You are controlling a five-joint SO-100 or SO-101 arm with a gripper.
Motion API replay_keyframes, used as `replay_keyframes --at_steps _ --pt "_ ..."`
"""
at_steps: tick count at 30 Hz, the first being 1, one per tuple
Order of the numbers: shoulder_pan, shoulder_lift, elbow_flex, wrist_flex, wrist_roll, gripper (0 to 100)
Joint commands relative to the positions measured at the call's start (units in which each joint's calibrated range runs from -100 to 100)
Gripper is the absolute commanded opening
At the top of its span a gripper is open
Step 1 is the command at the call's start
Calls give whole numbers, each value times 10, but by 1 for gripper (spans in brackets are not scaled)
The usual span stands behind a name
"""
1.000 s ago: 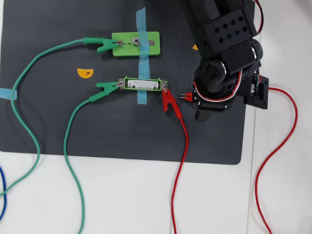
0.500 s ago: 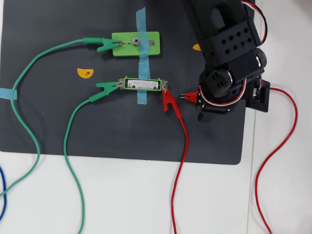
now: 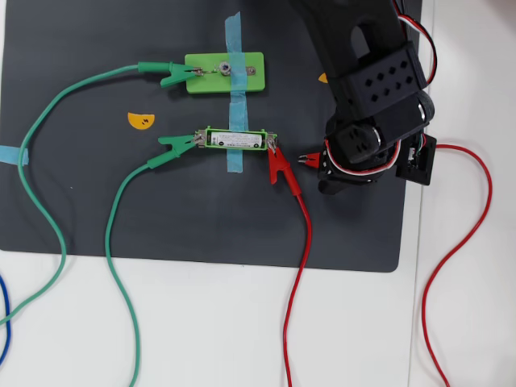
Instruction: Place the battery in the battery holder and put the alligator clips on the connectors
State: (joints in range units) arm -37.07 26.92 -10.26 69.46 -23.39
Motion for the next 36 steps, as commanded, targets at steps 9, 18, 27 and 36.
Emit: replay_keyframes --at_steps 9,18,27,36 --pt "-7 10 -21 -2 -5 20" --pt "-30 34 -21 -3 -4 20" --pt "-28 34 -48 -4 -5 20" --pt "-29 34 -61 5 -21 20"
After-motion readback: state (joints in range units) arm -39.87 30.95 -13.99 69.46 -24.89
